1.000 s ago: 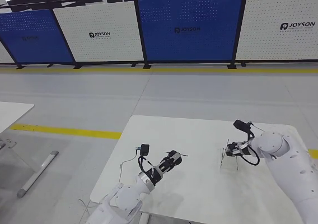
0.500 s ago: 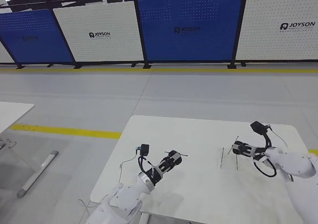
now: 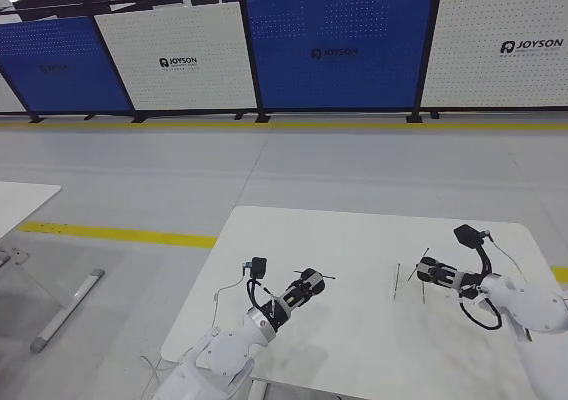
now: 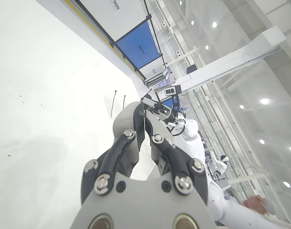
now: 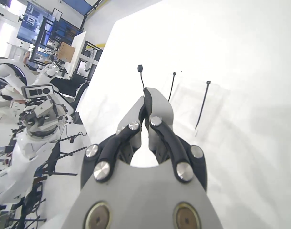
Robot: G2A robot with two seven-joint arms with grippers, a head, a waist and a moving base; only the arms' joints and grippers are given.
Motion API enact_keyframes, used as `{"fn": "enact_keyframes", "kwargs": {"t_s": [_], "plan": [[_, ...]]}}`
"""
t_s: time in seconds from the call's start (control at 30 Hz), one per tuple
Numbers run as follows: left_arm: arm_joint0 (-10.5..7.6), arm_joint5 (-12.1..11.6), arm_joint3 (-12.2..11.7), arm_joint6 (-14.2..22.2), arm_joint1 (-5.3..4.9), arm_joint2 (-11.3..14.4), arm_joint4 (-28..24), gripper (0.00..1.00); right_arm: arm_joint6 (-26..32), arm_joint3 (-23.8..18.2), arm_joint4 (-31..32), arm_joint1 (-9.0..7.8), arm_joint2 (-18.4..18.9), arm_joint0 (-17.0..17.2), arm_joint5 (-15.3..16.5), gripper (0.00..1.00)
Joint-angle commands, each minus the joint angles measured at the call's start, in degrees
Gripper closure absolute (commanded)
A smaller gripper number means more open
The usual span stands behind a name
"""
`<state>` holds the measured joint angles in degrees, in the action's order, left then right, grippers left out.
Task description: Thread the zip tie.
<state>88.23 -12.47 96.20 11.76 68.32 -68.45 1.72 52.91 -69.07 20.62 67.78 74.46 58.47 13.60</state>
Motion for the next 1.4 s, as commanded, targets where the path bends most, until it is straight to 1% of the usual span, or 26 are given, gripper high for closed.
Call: {"fn": "enact_keyframes", "kwargs": {"t_s": [0.0,0.03,0.07,0.1,0.2,0.33,0.4,0.47,0.9,0.93,1.0,1.07,1.13,1.23,1.3,1.37], "plan": [[0.00,0.0,0.0,0.0,0.00,0.0,0.0,1.00,-1.7,-0.9,-0.7,0.07,-0.3,0.9,0.6,1.00],[0.00,0.0,0.0,0.0,0.00,0.0,0.0,1.00,-2.5,-1.4,-2.6,0.13,-0.1,1.5,1.9,1.00],[0.00,0.0,0.0,0.0,0.00,0.0,0.0,1.00,-3.5,-1.8,-5.4,0.07,0.7,2.3,4.3,1.00],[0.00,0.0,0.0,0.0,0.00,0.0,0.0,1.00,-3.7,-2.0,-7.4,-0.02,1.4,3.0,5.9,1.00],[0.00,0.0,0.0,0.0,0.00,0.0,0.0,1.00,-4.2,-5.5,-12.6,-0.44,3.2,5.3,5.9,1.00],[0.00,0.0,0.0,0.0,0.00,0.0,0.0,1.00,-3.3,-9.7,-17.4,-1.20,5.5,8.8,5.9,1.00],[0.00,0.0,0.0,0.0,0.00,0.0,0.0,1.00,-2.8,-10.4,-19.1,-1.50,6.5,10.1,5.9,1.00],[0.00,0.0,0.0,0.0,0.00,0.0,0.0,1.00,-0.5,-10.1,-21.6,-1.74,6.8,11.2,5.9,1.00],[0.00,0.0,0.0,0.0,0.00,0.0,0.0,1.00,-0.5,-10.1,-21.6,-1.74,6.8,11.2,5.9,1.00],[0.00,0.0,0.0,0.0,0.00,0.0,0.0,1.00,-1.7,-10.5,-21.2,-1.71,6.7,11.5,5.9,1.00],[0.00,0.0,0.0,0.0,0.00,0.0,0.0,1.00,-4.5,-12.0,-22.1,-1.61,6.7,12.9,5.9,1.00],[0.00,0.0,0.0,0.0,0.00,0.0,0.0,1.00,-8.3,-13.9,-22.5,-1.61,7.5,15.1,5.9,1.00],[0.00,0.0,0.0,0.0,0.00,0.0,0.0,1.00,-12.1,-16.0,-23.4,-1.56,8.4,17.9,5.9,1.00],[0.00,0.0,0.0,0.0,0.00,0.0,0.0,1.00,-15.5,-19.4,-23.4,-1.55,9.1,21.9,5.9,1.00],[0.00,0.0,0.0,0.0,0.00,0.0,0.0,1.00,-17.1,-21.1,-21.5,-1.54,8.8,23.8,5.9,1.00],[0.00,0.0,0.0,0.0,0.00,0.0,0.0,1.00,-18.9,-22.5,-19.0,-1.49,7.9,24.9,5.9,1.00]]}}
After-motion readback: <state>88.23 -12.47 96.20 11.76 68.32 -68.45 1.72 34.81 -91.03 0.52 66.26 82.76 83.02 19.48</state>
